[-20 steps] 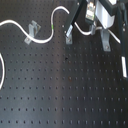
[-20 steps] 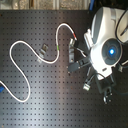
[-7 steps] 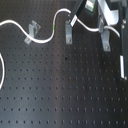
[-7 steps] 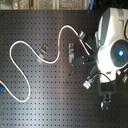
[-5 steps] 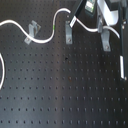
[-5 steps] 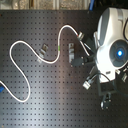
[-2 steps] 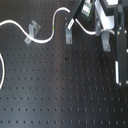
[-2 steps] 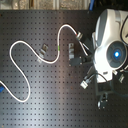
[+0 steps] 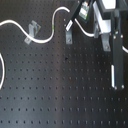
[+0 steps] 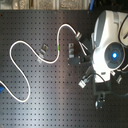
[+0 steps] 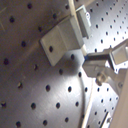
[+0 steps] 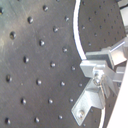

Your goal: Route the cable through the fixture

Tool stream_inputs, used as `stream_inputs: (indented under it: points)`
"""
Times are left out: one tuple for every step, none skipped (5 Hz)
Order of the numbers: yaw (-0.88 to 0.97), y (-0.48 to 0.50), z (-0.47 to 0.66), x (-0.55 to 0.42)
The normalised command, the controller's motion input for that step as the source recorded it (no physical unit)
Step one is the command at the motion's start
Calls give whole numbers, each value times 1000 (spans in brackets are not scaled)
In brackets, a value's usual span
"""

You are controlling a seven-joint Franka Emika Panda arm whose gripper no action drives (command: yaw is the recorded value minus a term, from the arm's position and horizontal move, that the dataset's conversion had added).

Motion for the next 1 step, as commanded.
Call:
stream_inputs:
  points:
    - [154, -117, 214, -204]
